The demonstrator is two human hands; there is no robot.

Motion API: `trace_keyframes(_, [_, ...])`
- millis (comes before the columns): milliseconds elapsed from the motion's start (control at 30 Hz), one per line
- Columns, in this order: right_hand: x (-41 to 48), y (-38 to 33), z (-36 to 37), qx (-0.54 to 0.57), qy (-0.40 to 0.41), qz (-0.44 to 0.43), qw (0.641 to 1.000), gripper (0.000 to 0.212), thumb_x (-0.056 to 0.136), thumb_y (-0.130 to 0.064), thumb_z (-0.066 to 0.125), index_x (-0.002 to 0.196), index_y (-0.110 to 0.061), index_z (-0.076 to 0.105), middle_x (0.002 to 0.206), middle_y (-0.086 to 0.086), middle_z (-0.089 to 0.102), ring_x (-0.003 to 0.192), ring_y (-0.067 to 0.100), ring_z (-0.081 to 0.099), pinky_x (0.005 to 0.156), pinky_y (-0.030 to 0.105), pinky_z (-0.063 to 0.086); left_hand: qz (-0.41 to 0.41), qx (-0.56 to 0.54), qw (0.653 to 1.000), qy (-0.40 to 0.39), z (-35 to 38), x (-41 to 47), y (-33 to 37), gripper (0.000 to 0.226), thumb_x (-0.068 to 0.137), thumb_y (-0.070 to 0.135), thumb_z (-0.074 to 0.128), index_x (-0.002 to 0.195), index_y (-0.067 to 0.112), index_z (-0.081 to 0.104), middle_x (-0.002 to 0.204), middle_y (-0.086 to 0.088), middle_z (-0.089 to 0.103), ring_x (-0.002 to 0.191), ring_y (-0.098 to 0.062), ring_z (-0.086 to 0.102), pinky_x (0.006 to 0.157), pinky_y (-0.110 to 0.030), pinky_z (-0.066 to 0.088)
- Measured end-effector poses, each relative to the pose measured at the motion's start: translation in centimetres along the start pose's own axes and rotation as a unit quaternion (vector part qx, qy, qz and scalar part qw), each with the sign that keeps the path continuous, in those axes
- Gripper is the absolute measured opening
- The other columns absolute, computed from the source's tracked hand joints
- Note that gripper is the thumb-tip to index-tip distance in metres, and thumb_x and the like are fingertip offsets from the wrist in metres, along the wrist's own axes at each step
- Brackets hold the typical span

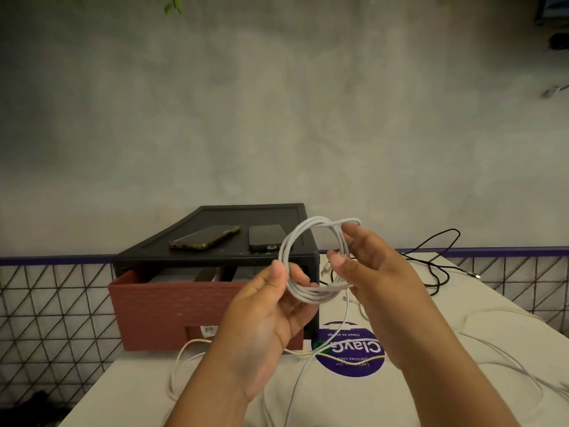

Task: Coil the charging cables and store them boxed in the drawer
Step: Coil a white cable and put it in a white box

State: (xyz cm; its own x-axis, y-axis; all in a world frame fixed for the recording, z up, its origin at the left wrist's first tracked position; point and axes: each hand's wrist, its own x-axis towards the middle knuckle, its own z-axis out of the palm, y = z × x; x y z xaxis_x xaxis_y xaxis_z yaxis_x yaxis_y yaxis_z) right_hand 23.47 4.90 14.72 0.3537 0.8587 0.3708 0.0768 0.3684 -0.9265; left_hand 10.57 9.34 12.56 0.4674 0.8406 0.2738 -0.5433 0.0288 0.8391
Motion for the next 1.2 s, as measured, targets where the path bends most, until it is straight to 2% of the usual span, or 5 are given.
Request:
trace_keyframes(267, [0.1,0.3,0.5,0.022,0.07,0.027,0.997,0.023,0.082,-0.001,0.064,0.094,-0.02,0.059,0.063,-0.005,0.065,0.056,0.007,0.064,0.058,0.022,0.049,-0.011,0.045,0.997,-0.058,-0.1,-0.3,0.5,0.028,0.083,0.002,0.051,0.106,0.01,0.065,0.073,-0.006,0.064,0.073,-0.015,0.064,0.07,-0.026,0.055])
trace_keyframes(433, [-0.1,0.0,0.4,-0.016,-0.007,0.061,0.998,0.022,0.082,0.005,0.057,0.092,-0.015,0.057,0.063,0.0,0.068,0.054,0.007,0.064,0.068,0.029,0.048,-0.041,-0.065,0.99,-0.122,-0.8,-0.4,1.0,0.041,0.055,-0.005,0.049,0.089,0.001,0.071,0.06,-0.01,0.049,0.055,-0.018,0.054,0.063,-0.03,0.055])
trace_keyframes(700, [-0.6,0.9,1.1,-0.281,-0.082,0.035,0.956,0.02,0.081,-0.015,0.06,0.089,-0.03,0.05,0.08,-0.001,0.068,0.068,0.009,0.064,0.065,0.028,0.056,0.017,0.04,0.999,0.025,-0.1,-0.2,0.7,0.028,0.075,0.033,0.05,0.07,0.006,0.056,0.041,0.004,0.022,0.035,-0.009,0.022,0.044,-0.026,0.037])
trace_keyframes(833, [-0.9,0.7,1.4,-0.424,-0.01,-0.053,0.904,0.024,0.082,-0.034,0.062,0.092,-0.033,0.04,0.079,-0.012,0.058,0.073,0.008,0.058,0.061,0.025,0.049,0.092,0.121,0.985,0.085,-0.1,0.0,0.3,0.029,0.082,0.033,0.047,0.071,0.008,0.054,0.042,0.006,0.023,0.038,-0.008,0.021,0.044,-0.025,0.032])
trace_keyframes(1200, [-1.8,-0.8,1.3,-0.452,-0.083,-0.221,0.86,0.005,0.087,-0.026,0.058,0.088,-0.031,0.058,0.066,-0.011,0.06,0.064,0.01,0.052,0.062,0.026,0.047,0.204,0.066,0.947,0.238,-0.7,0.4,1.1,0.035,0.099,0.022,0.037,0.066,0.011,0.044,0.038,0.008,0.023,0.034,-0.004,0.018,0.037,-0.019,0.02])
